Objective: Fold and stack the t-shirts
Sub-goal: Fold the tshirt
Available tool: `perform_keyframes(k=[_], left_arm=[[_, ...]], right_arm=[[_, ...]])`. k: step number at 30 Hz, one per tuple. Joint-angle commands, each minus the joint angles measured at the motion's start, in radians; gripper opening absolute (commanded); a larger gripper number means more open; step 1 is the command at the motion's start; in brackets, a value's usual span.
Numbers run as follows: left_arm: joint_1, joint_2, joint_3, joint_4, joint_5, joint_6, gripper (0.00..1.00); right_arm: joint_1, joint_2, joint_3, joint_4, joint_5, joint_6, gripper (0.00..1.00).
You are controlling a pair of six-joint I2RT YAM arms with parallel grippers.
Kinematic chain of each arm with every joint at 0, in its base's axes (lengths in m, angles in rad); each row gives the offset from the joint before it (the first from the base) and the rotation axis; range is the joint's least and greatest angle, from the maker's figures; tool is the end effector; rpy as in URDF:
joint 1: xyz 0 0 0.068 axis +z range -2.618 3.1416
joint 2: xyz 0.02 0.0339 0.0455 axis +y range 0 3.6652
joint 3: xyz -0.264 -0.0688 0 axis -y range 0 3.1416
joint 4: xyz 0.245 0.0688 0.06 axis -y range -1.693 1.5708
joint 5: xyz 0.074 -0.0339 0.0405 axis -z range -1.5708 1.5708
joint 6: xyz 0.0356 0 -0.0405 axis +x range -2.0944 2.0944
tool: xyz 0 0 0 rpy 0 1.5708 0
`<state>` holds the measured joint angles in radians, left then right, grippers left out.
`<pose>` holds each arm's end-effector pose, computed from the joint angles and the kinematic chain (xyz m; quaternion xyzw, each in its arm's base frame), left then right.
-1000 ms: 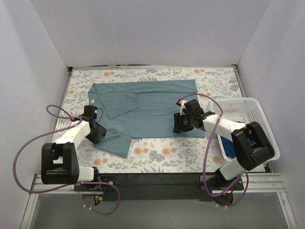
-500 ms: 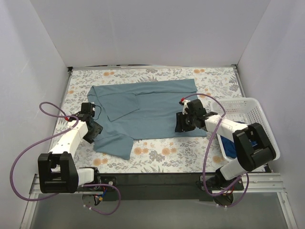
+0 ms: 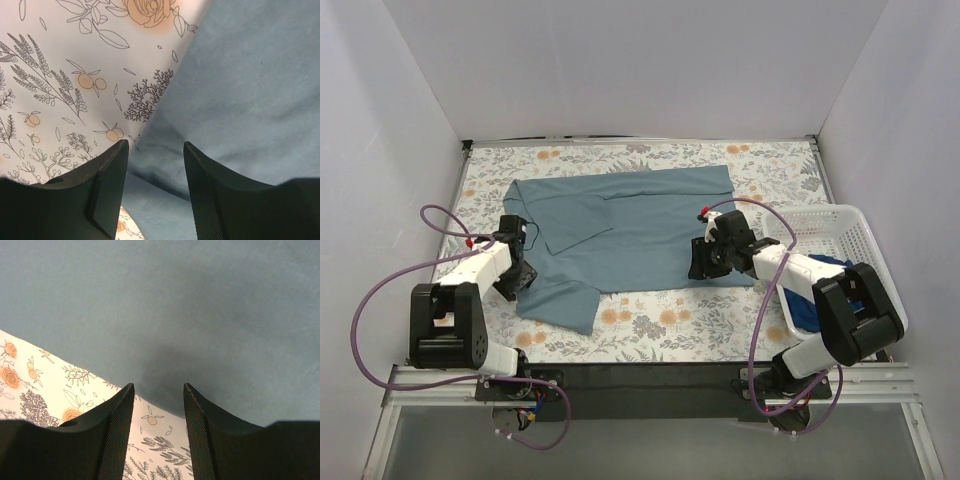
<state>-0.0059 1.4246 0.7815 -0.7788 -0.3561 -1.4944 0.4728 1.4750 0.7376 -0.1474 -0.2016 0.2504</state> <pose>0.2296 0.0111 0.1696 -0.6746 0.7130 0.0793 0.1740 0.2509 0.1363 0.1717 -0.1376 0.9274 0.2070 0.2794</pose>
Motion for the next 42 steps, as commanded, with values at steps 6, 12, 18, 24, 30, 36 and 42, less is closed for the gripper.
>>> perform_keyframes(k=[6,12,18,24,30,36,42], left_arm=[[0.004,0.034,-0.045,0.058,-0.014,0.022,0.45],[0.035,0.033,-0.047,0.096,-0.003,0.045,0.39],[0.035,0.001,-0.093,0.133,0.034,0.048,0.16],[0.034,-0.035,-0.114,0.159,0.049,0.06,0.01],[0.034,-0.035,-0.1,0.162,0.051,0.066,0.0],[0.034,-0.052,-0.1,0.158,0.032,0.062,0.0],[0.035,-0.064,-0.097,0.145,-0.01,0.033,0.0]], right_arm=[[0.001,-0.045,-0.012,0.023,0.005,-0.008,0.5],[0.001,-0.085,-0.009,-0.024,0.068,-0.007,0.5],[0.001,-0.176,-0.033,-0.104,0.273,0.042,0.5],[-0.039,-0.229,-0.064,-0.169,0.404,0.104,0.51],[-0.089,-0.223,-0.072,-0.181,0.465,0.139,0.51],[-0.117,-0.205,-0.069,-0.207,0.501,0.162,0.5],[-0.122,-0.186,-0.075,-0.231,0.539,0.184,0.49]])
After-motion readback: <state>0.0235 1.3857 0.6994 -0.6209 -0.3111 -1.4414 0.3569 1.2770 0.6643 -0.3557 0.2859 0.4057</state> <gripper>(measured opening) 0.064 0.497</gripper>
